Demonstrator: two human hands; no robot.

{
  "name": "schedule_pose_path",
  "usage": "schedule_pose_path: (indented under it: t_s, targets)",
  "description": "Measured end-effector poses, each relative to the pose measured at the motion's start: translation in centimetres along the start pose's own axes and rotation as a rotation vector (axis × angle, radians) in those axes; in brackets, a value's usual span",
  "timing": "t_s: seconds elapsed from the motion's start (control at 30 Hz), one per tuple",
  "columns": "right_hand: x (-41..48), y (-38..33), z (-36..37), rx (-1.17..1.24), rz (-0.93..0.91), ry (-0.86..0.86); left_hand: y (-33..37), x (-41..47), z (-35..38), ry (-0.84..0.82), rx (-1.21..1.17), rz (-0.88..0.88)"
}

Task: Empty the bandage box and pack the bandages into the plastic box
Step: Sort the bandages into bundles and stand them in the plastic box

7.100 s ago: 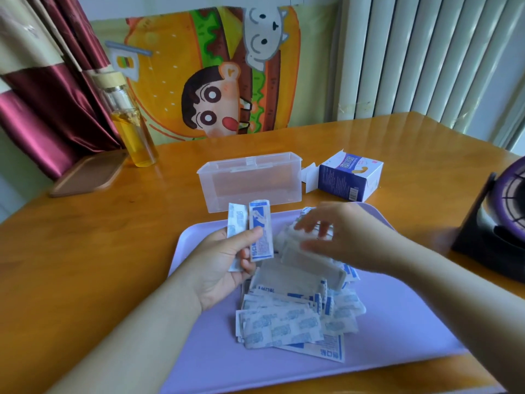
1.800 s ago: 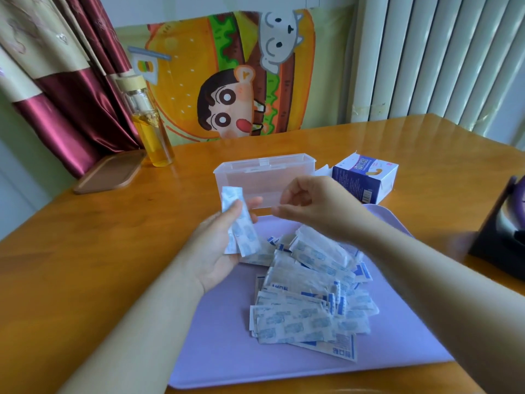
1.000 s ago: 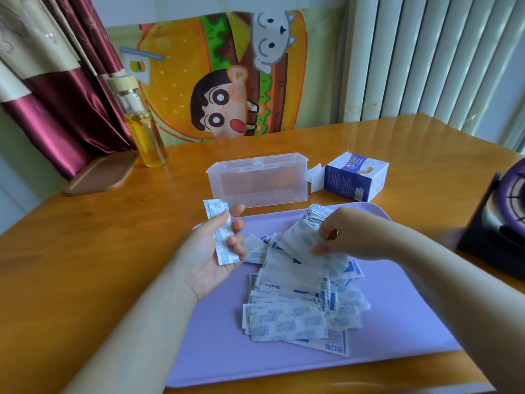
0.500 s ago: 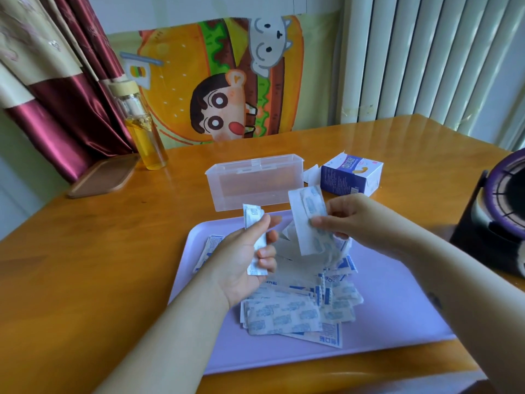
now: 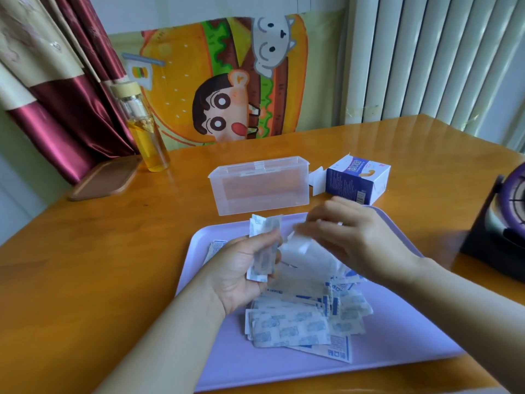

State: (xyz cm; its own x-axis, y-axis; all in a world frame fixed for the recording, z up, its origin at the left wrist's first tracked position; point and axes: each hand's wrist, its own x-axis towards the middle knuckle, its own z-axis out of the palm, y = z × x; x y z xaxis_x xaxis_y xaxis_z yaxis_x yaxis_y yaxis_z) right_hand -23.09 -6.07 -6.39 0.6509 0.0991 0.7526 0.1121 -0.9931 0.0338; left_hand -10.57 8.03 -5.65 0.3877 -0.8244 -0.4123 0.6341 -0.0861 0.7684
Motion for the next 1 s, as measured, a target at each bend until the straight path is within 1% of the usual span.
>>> schedule_pose_path:
  t_s: [0.03,0.07,0.1,0.13,0.17,0.2,0.23,0.3,0.37,0.43,0.5,0.53,0.57,0.6,0.63,0.67,0.7,0.77,0.87,0.93,1.0]
  targets:
    - [0.3,-0.2,-0.1,0.11,0.159,0.044,0.1,0.2,-0.1,0.02,-0.045,0.007]
    - [0.9,-0.5,-0.4,0.233,0.356,0.08,0.2,0.5,-0.2,0.035,-0.102,0.014]
    - [1.4,-0.7,-0.5,0.384,0.556,0.086,0.3,0.7,-0.1,0.043,-0.147,0.024]
    - [1.9,-0.9,-0.5,0.584,0.723,0.042,0.3,0.8,0.0,0.047,-0.17,0.036]
    - [2.3,-1.2,-0.4,0.765,0.847,-0.015,0.4,0.7,0.1,0.034,-0.174,0.043]
    - [2.5,-1.4,-0.2,0.876,0.918,-0.07,0.3,0.7,0.4,0.011,-0.163,0.04]
    - [2.5,-1.6,0.2,0.895,0.942,-0.113,0.3,0.5,0.6,-0.019,-0.146,0.031]
    - [2.8,-2.3,1.2,0.808,0.936,-0.159,0.2,0.3,0.9,-0.075,-0.152,0.011]
    - [2.8,-3.0,2.4,0.666,0.915,-0.167,0.1,0.2,1.0,-0.091,-0.218,0.001]
    - [3.0,-3.2,2.9,0.56,0.882,-0.13,-0.1,0.2,0.8,-0.06,-0.243,0.01]
    - [2.9,-2.8,2.2,0.564,0.809,-0.104,-0.3,0.4,0.5,-0.02,-0.239,0.023]
    - [2.8,-2.6,1.7,0.593,0.747,-0.161,-0.3,0.5,0.4,-0.011,-0.247,0.02]
    - [2.7,-2.4,1.1,0.599,0.665,-0.27,-0.2,0.4,0.4,-0.01,-0.25,0.013]
    - [2.6,-2.3,0.8,0.547,0.571,-0.4,-0.2,0.4,0.3,-0.024,-0.245,0.008]
    - [2.5,-2.6,0.7,0.448,0.481,-0.514,-0.2,0.3,0.4,-0.048,-0.213,0.003]
    - [2.6,-2.9,0.7,0.337,0.406,-0.582,-0.2,0.2,0.5,-0.076,-0.152,0.002]
    - [2.5,-3.2,0.9,0.244,0.353,-0.605,-0.4,0.1,0.6,-0.103,-0.075,0.003]
    - [2.6,-3.4,1.4,0.184,0.306,-0.565,-0.7,0.0,0.9,-0.14,0.05,0.033]
    - [2.7,-3.9,1.3,0.235,0.293,-0.514,-0.8,-0.5,0.7,-0.157,0.145,0.107]
    - [2.4,-4.2,0.9,0.24,0.293,-0.507,-0.9,-1.0,0.3,-0.131,0.139,0.168]
    - [2.1,-4.6,0.0,0.251,0.344,-0.496,-0.6,-1.2,-0.6,-0.051,0.053,0.22]
